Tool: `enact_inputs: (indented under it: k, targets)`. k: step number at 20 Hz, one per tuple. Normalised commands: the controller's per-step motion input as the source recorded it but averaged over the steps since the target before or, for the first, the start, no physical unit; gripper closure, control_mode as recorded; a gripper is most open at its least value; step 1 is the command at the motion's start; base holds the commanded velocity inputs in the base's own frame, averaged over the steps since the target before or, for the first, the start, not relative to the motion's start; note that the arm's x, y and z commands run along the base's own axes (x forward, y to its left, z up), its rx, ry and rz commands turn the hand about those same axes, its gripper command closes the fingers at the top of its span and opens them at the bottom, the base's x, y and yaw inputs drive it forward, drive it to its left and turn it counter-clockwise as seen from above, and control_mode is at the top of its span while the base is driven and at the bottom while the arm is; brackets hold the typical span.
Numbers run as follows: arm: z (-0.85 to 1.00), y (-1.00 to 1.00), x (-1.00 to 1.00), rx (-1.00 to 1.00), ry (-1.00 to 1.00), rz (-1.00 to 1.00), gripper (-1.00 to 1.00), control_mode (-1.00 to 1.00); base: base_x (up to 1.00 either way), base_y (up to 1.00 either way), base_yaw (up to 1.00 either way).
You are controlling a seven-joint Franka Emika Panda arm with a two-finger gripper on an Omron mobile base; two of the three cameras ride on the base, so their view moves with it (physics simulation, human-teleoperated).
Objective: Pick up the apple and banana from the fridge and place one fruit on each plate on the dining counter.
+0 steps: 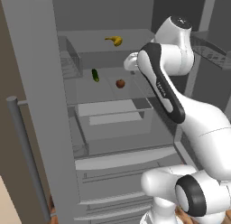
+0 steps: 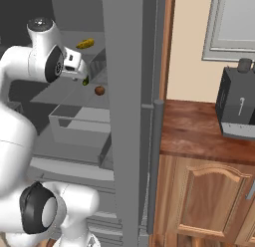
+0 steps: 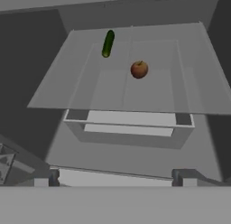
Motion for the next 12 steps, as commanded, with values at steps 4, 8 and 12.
enact_inputs:
  k: [4,8,12]
  targets:
    - [0.52,0.0,0.34,0.02,0.0,0.0,-1.0,-1.0,0.0,0.0,0.0]
    - [0.54,0.0,0.5,0.03,0.0,0.0,-1.0,-1.0,0.0,0.0,0.0]
    - [0.52,0.09,0.51,0.0,0.0,-0.05,-1.0,-1.0,0.0,0.0,0.0]
